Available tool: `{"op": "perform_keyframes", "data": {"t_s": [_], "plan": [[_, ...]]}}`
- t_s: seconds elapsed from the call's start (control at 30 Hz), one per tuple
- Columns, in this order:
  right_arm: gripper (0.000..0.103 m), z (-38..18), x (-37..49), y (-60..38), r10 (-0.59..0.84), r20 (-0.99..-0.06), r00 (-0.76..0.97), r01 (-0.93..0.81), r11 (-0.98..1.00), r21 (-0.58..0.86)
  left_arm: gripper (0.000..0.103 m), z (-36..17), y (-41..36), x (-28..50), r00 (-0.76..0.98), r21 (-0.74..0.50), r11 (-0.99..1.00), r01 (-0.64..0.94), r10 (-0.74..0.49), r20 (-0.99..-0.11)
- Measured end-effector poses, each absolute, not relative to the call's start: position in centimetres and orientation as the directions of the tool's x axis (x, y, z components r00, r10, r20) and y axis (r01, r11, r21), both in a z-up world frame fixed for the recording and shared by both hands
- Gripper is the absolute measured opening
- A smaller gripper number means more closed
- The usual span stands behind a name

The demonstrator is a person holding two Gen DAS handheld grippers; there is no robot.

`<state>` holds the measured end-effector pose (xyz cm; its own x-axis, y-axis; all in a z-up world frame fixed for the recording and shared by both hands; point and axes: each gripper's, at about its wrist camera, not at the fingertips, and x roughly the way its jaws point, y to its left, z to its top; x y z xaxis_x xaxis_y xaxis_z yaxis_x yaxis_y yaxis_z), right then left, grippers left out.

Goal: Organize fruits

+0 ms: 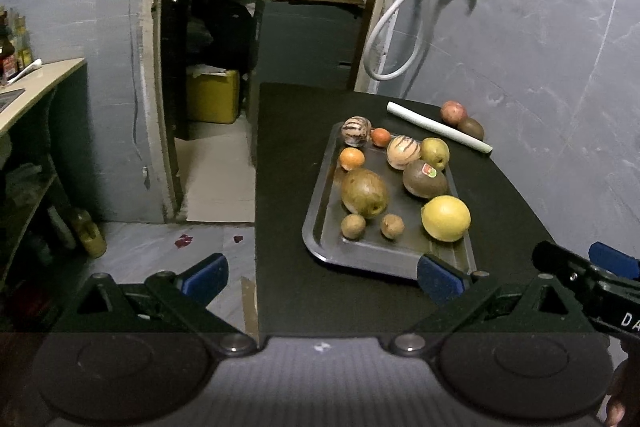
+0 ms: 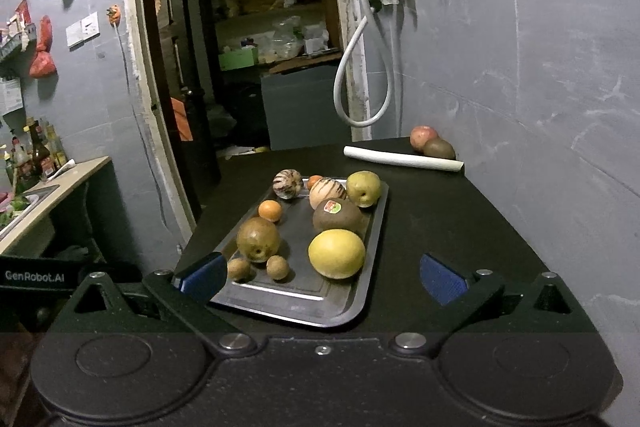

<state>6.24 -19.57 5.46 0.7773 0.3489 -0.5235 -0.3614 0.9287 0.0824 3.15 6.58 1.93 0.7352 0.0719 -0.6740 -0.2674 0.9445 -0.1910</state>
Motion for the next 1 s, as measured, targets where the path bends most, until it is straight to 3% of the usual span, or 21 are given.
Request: {"op": "perform_keyframes", "data": {"t_s": [1.0], "plan": [[0.102, 5.0, -0.5, -21.6, 0.385, -0.561, 0.733, -0.394, 0.912, 0.113, 0.102, 1.9, 4.8, -6.0, 0.741, -0.174, 0.934, -0.312, 0.124, -0.660]]}}
